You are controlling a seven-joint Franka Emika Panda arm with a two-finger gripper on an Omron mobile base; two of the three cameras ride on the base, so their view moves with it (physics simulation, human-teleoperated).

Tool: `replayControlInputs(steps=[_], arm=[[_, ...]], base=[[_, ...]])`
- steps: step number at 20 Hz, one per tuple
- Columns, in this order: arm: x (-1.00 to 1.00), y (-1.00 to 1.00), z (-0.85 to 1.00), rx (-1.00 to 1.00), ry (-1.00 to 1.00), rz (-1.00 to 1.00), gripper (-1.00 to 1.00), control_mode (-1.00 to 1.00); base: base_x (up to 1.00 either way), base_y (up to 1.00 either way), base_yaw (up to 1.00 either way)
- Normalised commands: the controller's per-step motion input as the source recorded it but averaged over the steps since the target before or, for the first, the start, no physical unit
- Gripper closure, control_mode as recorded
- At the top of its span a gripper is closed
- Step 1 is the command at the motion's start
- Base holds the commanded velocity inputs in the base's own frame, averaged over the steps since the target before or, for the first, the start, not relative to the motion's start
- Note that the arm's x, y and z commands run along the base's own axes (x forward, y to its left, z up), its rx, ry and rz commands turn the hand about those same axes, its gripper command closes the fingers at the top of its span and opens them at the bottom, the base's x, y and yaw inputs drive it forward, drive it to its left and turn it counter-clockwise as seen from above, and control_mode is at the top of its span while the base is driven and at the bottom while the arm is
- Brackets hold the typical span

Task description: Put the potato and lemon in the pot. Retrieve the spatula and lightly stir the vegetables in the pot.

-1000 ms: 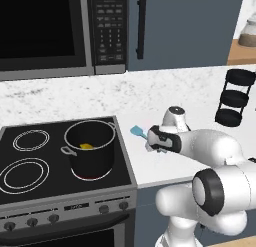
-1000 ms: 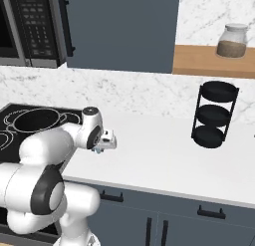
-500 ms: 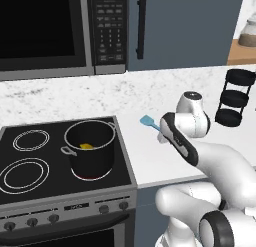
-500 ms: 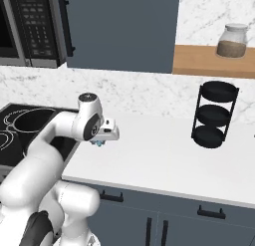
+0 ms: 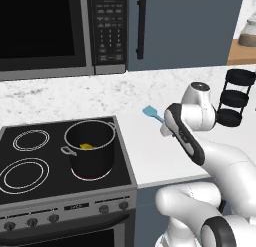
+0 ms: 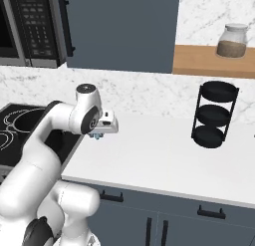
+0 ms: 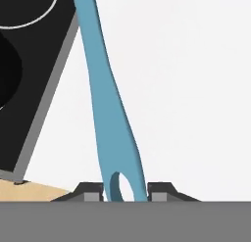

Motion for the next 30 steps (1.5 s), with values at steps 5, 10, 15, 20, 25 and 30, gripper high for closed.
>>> replayControlInputs(steps=[5,10,15,20,25,30], arm=[[-0.30,0.08,0.85,-0.09,-0.07,0.17,1.00,-1.00],[-0.10,0.31,0.90,-0.14,-0.12,0.22,1.00,-1.00],[0.00,0.53,0.47,-0.29,-0.04,0.29,1.00,-1.00],[0.00,0.59,0.03,-0.40,0.02,0.32,1.00,-1.00],[0.00,0.56,0.00,-0.29,0.01,0.21,1.00,-1.00],[0.05,0.30,0.06,-0.25,0.02,0.15,1.00,-1.00]], base=[[0.00,0.00,0.00],[0.00,0.00,0.00],[0.00,0.00,0.00],[0.00,0.00,0.00],[0.00,0.00,0.00],[0.00,0.00,0.00]])
